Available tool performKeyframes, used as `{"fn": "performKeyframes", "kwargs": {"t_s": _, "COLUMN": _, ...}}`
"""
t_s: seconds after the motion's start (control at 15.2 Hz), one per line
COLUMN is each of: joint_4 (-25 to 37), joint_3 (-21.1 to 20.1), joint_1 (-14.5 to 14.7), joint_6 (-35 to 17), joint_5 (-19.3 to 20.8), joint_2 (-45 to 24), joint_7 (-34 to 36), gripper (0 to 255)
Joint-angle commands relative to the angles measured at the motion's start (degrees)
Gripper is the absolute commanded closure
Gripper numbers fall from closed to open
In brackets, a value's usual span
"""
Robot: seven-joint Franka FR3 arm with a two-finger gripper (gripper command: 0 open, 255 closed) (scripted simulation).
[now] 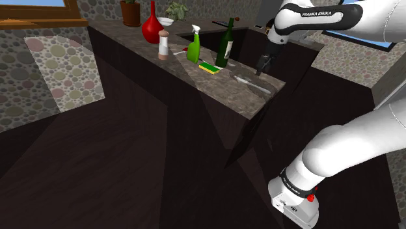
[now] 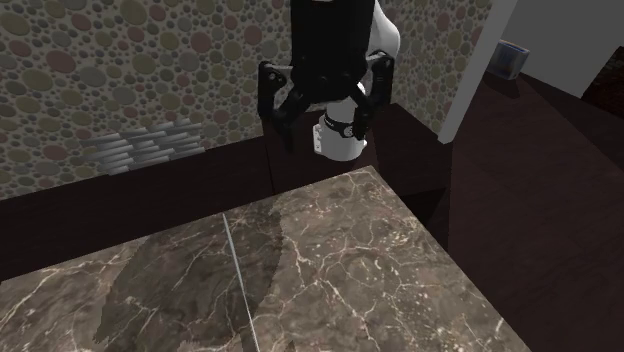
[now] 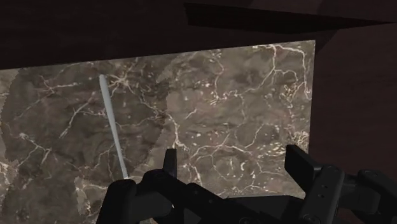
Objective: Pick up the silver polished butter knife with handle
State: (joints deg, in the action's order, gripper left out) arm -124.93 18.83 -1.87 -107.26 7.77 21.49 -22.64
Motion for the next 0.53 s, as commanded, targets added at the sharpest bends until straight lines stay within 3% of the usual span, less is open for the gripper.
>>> {"fn": "performKeyframes", "kwargs": {"t_s": 0.0, "joint_4": 1.8, "joint_3": 2.1, "joint_1": -0.1, "joint_6": -1.5, "joint_5": -0.5, "joint_2": -4.0, "joint_7": -3.2, "gripper": 0}}
{"fn": "performKeyframes", "kwargs": {"t_s": 0.46, "joint_4": 11.3, "joint_3": 8.0, "joint_1": -1.4, "joint_6": -4.1, "joint_5": -5.6, "joint_2": -19.6, "joint_7": -15.0, "gripper": 0}}
